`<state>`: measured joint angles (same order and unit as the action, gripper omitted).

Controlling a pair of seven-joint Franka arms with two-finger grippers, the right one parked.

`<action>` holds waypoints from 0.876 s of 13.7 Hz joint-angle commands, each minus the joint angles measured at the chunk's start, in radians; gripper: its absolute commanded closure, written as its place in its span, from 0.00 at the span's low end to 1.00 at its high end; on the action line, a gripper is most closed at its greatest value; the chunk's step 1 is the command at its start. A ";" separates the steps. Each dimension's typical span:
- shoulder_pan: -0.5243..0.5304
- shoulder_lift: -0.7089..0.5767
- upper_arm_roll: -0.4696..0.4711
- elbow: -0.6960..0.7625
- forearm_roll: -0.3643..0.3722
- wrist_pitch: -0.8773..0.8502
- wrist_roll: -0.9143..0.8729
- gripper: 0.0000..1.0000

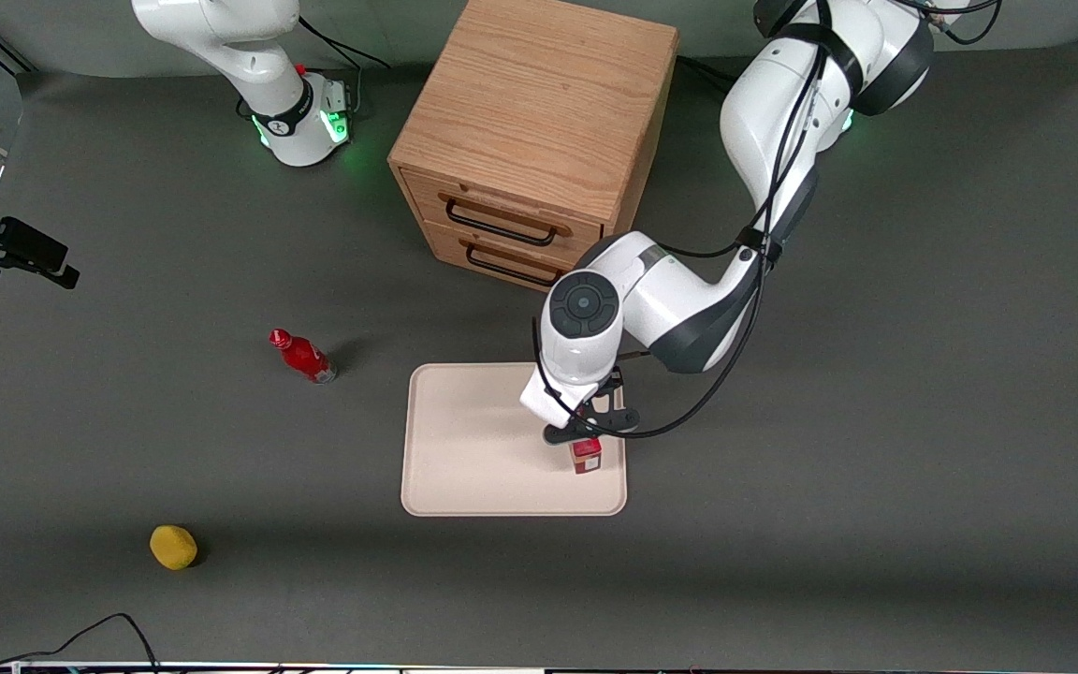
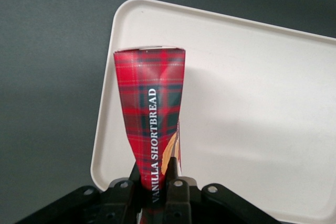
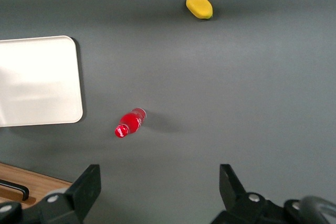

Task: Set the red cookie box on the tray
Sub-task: 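Lower the cookie box flat onto the tray and open the left gripper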

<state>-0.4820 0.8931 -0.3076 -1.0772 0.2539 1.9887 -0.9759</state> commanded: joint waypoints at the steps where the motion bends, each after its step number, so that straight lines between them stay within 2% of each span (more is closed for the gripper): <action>1: -0.014 0.039 0.015 0.045 0.013 0.027 0.017 0.80; 8: -0.012 0.073 0.042 0.042 0.013 0.067 0.034 0.79; 12: -0.012 0.078 0.042 0.037 0.013 0.093 0.034 0.55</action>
<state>-0.4814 0.9508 -0.2721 -1.0756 0.2558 2.0714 -0.9539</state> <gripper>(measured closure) 0.670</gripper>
